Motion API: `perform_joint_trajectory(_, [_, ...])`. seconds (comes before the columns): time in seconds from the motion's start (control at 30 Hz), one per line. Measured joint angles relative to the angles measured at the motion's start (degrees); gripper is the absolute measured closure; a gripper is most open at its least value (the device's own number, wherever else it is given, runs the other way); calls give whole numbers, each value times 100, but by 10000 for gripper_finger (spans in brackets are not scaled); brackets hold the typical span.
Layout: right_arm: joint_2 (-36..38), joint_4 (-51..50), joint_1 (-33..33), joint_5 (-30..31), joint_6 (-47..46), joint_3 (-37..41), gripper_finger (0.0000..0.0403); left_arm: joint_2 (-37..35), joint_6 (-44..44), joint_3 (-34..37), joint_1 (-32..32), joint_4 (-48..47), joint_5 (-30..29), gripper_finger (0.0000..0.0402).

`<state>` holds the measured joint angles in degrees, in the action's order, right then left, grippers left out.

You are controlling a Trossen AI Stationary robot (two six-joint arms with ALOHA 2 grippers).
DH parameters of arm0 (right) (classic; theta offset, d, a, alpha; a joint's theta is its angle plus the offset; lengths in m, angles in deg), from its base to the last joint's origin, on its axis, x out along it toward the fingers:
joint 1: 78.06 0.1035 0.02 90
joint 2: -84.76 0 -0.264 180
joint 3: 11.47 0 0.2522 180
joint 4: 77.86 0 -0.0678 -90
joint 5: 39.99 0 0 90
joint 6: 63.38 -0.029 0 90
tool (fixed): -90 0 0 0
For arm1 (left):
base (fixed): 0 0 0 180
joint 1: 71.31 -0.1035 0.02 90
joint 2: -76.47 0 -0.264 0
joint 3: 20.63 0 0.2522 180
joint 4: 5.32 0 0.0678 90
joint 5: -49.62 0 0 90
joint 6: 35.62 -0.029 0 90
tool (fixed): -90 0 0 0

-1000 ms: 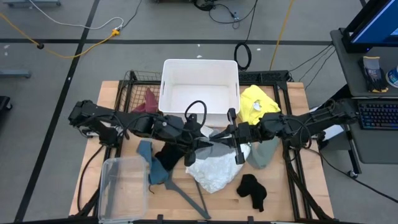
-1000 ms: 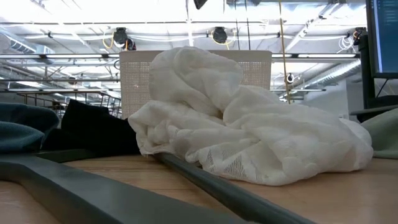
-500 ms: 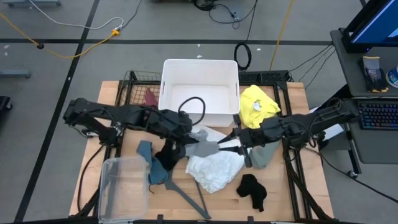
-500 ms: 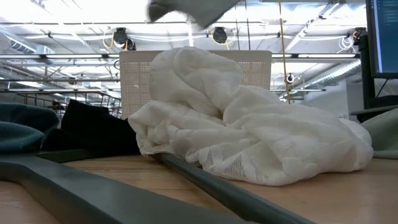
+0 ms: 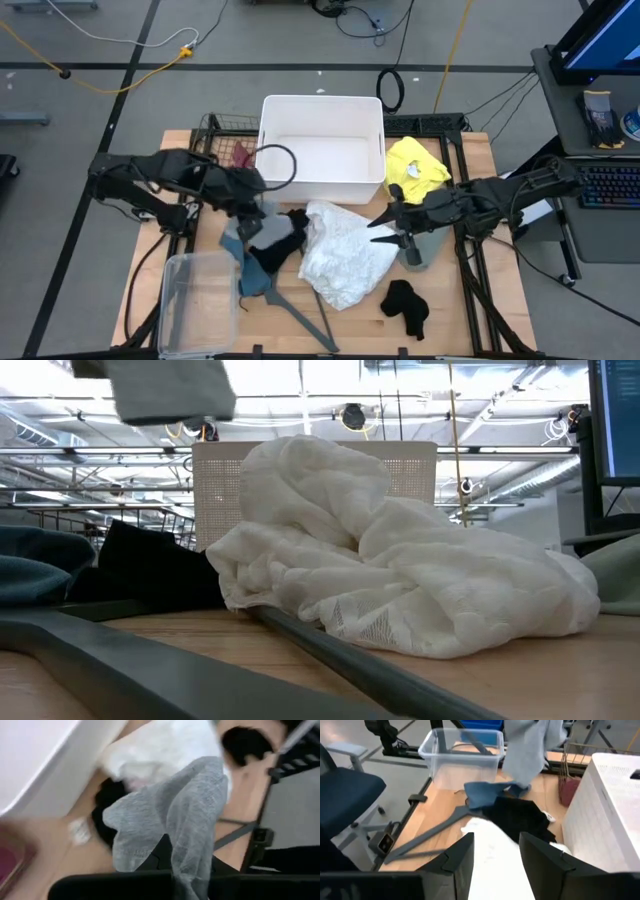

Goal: Pick & Place Cloths
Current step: Put the gray underwear into the brown basket

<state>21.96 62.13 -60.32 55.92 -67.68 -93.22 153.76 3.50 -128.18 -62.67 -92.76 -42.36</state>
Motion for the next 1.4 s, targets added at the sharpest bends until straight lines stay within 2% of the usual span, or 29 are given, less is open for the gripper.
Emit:
perform_joint_trajectory(0.2, [298,-193,0,0,0,0,258,49,842,-676,0,-1593,-176,399])
perform_joint_trajectory(0.6, [695,-195,0,2,0,0,263,30,1184,-716,-3,-1630,-223,399])
perform_joint_trajectory(0.7, [731,-195,0,2,2,0,262,33,1429,-716,-48,-1627,-635,399])
perform_joint_trajectory(0.9, [734,-300,0,2,0,0,263,-12,1850,-714,-177,-1630,-1837,399])
perform_joint_trajectory(1.23, [734,-320,0,2,0,0,262,-132,1755,-714,-566,-1629,-3778,399])
perform_joint_trajectory(1.4, [734,-320,0,2,0,2,262,-135,1470,-714,-951,-1631,-4520,400])
